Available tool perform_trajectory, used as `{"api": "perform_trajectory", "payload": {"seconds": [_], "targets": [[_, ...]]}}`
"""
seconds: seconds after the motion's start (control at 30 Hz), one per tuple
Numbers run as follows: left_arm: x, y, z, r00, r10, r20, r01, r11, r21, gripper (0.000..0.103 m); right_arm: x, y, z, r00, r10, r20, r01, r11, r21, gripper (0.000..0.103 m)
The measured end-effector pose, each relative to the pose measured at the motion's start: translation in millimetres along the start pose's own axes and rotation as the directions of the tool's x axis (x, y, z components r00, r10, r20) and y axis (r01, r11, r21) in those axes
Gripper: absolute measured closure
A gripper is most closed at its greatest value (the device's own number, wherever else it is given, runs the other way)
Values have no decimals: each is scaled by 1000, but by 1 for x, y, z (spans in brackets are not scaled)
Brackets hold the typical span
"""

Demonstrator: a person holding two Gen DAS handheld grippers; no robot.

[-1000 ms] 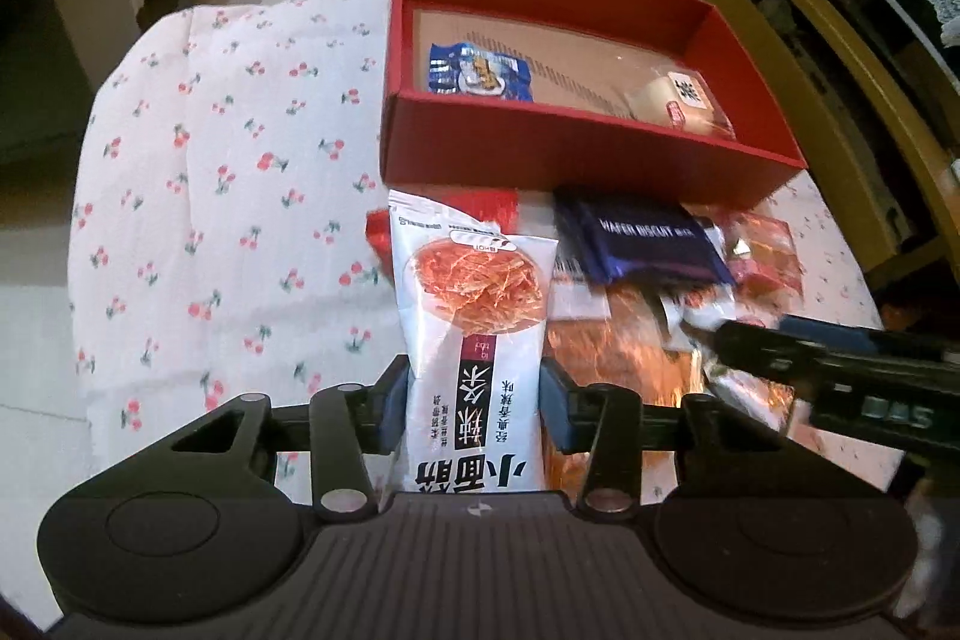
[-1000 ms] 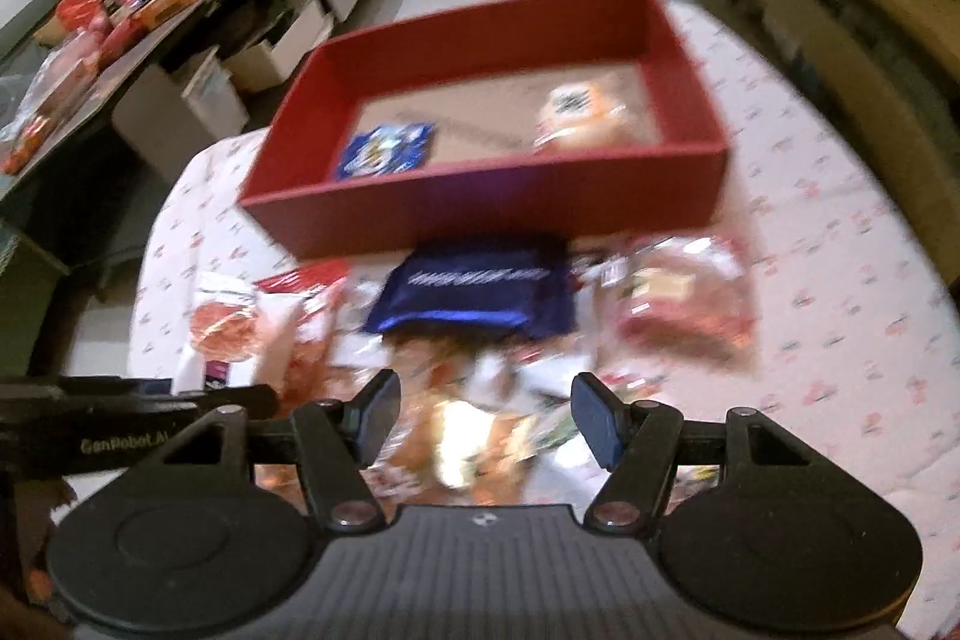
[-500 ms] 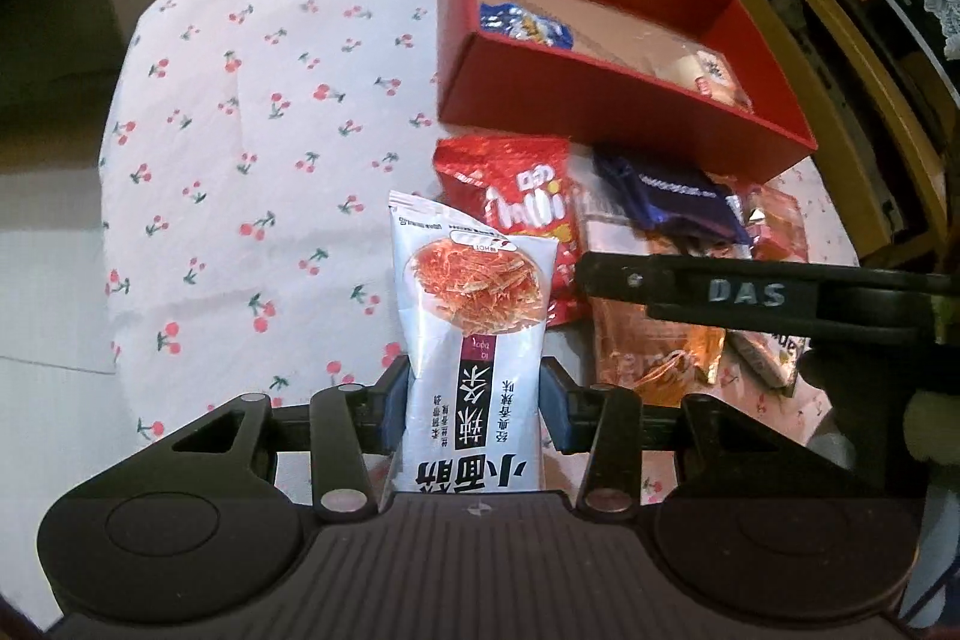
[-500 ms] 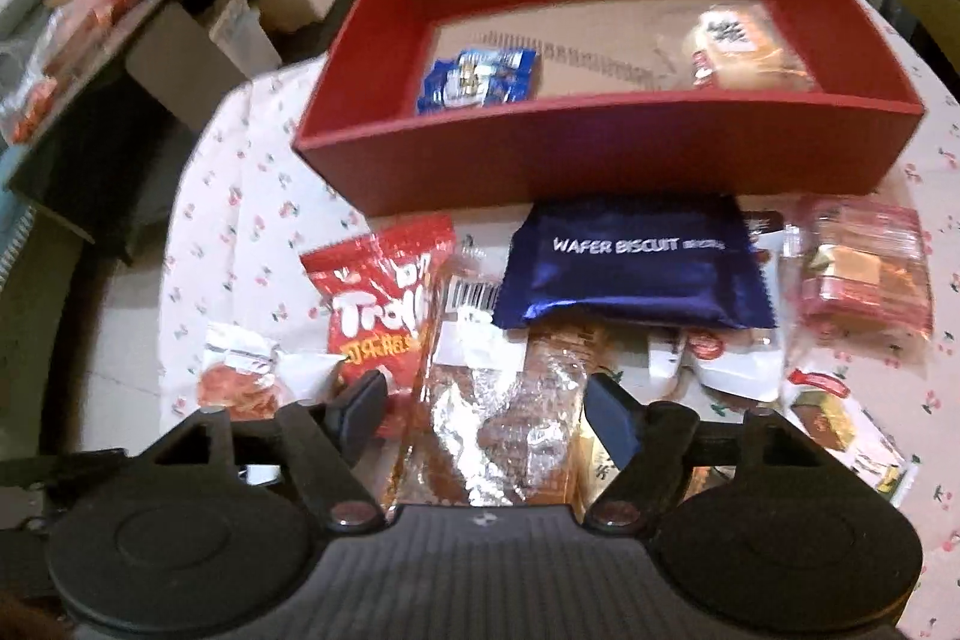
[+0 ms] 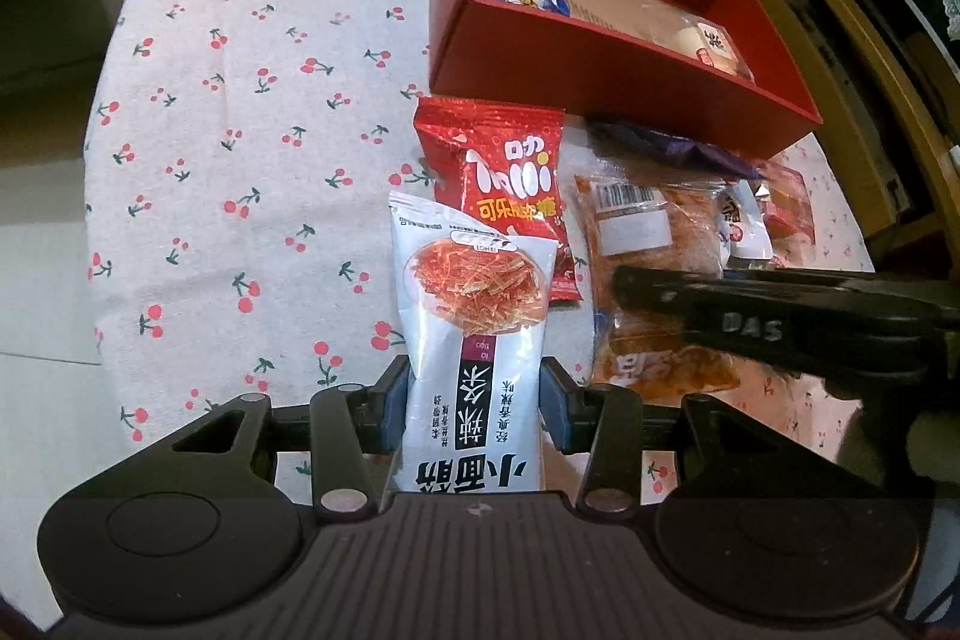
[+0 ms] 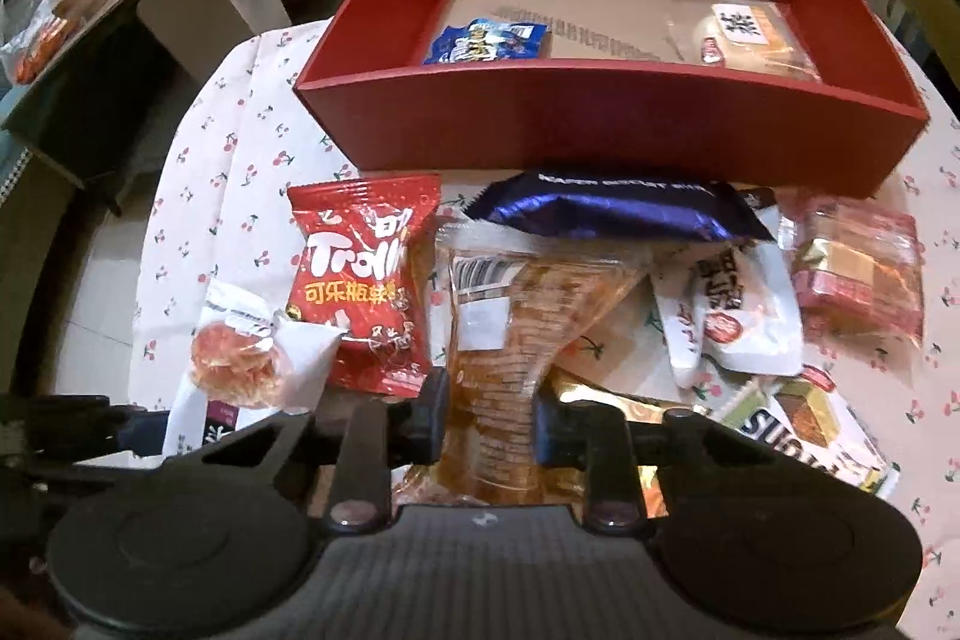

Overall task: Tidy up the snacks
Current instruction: 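Grasp the clear pastry bag with the right gripper while the left gripper holds the white bag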

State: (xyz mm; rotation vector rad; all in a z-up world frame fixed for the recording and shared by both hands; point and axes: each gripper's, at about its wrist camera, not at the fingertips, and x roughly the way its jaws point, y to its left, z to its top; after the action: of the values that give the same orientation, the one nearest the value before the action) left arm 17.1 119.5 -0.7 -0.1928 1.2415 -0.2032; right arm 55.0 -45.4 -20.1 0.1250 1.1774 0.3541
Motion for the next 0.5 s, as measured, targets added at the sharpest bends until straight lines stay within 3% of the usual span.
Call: {"api": "perform_trajectory", "payload": {"seconds": [0.5], "targets": [[-1,-7,2,1000,-21,4,21,1000,17,51,-27,-13,-6,998,49,48,-50,999,18,77]]}}
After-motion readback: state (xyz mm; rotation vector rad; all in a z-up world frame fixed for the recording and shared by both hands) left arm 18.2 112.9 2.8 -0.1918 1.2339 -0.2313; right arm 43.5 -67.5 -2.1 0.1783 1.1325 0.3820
